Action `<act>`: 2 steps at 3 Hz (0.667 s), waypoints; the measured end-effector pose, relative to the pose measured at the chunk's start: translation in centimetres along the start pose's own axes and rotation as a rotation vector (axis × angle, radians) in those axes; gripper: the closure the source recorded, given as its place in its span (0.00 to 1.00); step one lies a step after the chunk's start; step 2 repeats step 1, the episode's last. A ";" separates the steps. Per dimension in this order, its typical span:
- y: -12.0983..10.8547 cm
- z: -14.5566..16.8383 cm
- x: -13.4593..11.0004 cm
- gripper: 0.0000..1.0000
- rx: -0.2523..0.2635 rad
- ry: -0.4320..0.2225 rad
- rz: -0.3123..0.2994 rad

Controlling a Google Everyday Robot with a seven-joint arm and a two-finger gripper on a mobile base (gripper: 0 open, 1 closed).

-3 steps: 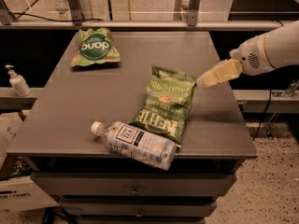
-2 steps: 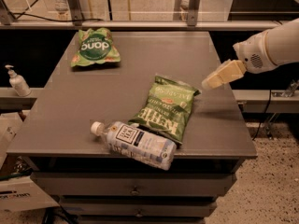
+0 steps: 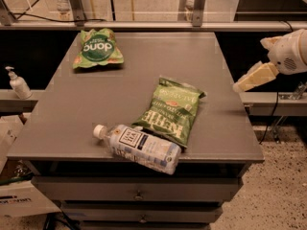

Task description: Move green jalapeno chip bag near blue plastic bottle

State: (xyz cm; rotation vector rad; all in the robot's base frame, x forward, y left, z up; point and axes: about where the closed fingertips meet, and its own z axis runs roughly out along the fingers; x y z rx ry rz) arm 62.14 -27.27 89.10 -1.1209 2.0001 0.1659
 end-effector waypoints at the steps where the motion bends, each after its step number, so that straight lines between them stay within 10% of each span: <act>1: -0.1 0.0 -0.1 0.00 0.002 -0.002 -0.001; 2: -0.1 0.0 -0.1 0.00 0.002 -0.002 -0.001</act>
Offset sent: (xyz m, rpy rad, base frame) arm 0.0000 0.0000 0.0000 0.0000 0.0000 0.0000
